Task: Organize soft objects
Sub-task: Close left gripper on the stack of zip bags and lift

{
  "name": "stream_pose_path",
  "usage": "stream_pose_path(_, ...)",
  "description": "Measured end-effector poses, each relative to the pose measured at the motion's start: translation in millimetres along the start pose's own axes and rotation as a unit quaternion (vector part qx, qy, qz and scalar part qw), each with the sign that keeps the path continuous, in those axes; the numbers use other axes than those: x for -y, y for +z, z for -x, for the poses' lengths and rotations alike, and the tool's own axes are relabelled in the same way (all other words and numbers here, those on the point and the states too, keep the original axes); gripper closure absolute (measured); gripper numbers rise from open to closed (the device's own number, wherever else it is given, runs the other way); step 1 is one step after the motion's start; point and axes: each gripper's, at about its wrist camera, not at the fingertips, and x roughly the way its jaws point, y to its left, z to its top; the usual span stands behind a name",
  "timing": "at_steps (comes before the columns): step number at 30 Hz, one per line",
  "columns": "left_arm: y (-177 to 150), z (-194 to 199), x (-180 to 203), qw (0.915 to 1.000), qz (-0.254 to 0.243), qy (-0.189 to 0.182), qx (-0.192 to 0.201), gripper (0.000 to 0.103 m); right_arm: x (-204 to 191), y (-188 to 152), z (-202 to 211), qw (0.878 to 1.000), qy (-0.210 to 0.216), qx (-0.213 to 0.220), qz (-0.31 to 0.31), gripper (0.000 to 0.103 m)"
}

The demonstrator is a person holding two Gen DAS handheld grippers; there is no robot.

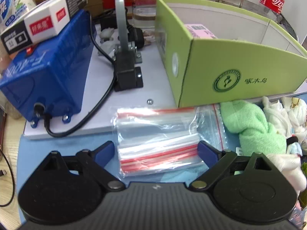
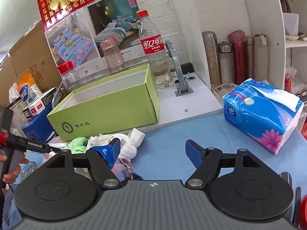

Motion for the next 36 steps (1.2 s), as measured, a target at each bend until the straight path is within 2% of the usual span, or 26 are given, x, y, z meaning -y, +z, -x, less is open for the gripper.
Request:
stream_pose_path(5, -24, 17, -35, 0.9996, 0.019, 0.021, 0.007, 0.01, 8, 3, 8, 1.0, -0.009, 0.012, -0.01, 0.041)
stream_pose_path(12, -66, 54, -82, 0.9982, 0.047, 0.038, -0.001, 0.011, 6, 1, 12, 1.0, 0.001, 0.018, -0.017, 0.041)
stream_pose_path(16, -80, 80, -85, 0.9956, 0.09, 0.012, 0.021, 0.011, 1, 0, 13, 1.0, 0.012, 0.021, -0.01, 0.04)
stream_pose_path(19, -69, 77, -76, 0.9861, 0.163, 0.014, 0.027, 0.011, 0, 3, 10, 0.999, 0.016, 0.026, -0.011, 0.04)
stream_pose_path(24, -39, 40, -60, 0.958, 0.284, 0.038, -0.004, 0.011, 3, 6, 9, 0.999, 0.028, 0.033, -0.012, 0.04)
stream_pose_path(25, -34, 35, -58, 0.9545, 0.294, 0.047, -0.003, 0.011, 5, 6, 9, 0.999, 0.03, 0.032, -0.012, 0.039)
stream_pose_path(27, -26, 30, -50, 0.9483, 0.304, 0.09, 0.002, 0.011, 10, 5, 8, 0.999, 0.032, 0.028, -0.01, 0.039)
stream_pose_path(29, -20, 24, -45, 0.9449, 0.312, 0.1, 0.003, 0.011, 14, 5, 6, 0.999, 0.036, 0.016, -0.001, 0.039)
stream_pose_path(30, -17, 21, -42, 0.9444, 0.31, 0.11, 0.005, 0.011, 15, 4, 5, 0.999, 0.037, 0.008, 0.008, 0.039)
stream_pose_path(32, -12, 15, -35, 0.9488, 0.292, 0.12, 0.005, 0.011, 17, 1, 3, 0.999, 0.039, -0.002, 0.022, 0.039)
stream_pose_path(35, -16, 10, -18, 0.9662, 0.209, 0.15, -0.002, 0.01, 22, 0, -1, 0.999, 0.048, -0.009, 0.018, 0.039)
stream_pose_path(36, -22, 13, -17, 0.9687, 0.199, 0.148, 0.007, 0.01, 24, 0, -1, 0.999, 0.051, -0.011, 0.014, 0.039)
